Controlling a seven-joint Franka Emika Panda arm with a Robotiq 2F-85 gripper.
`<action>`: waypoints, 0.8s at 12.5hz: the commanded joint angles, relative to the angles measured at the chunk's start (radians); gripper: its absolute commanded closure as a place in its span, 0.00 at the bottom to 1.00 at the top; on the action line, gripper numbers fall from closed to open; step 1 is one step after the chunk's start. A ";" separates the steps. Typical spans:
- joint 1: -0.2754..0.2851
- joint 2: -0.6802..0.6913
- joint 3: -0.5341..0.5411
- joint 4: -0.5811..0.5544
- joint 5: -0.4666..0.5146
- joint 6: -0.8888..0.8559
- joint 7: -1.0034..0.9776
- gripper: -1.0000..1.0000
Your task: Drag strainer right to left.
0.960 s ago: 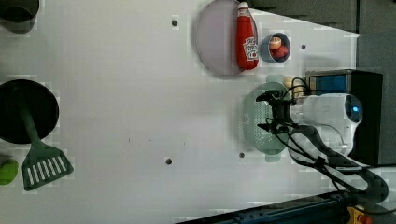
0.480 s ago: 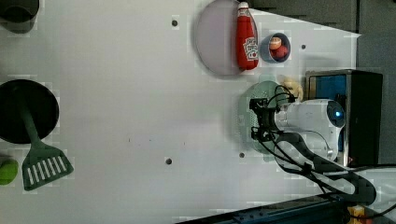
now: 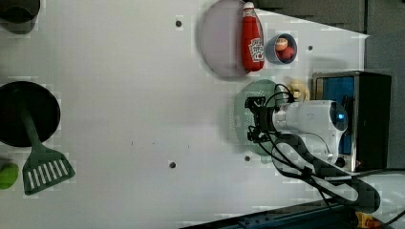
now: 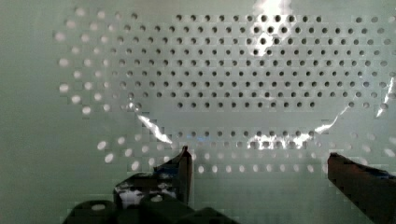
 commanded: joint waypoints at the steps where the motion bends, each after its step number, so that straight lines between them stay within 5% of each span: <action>1: 0.084 -0.020 0.039 0.007 0.015 -0.010 0.157 0.00; 10: 0.263 0.044 0.059 0.116 0.018 -0.033 0.414 0.00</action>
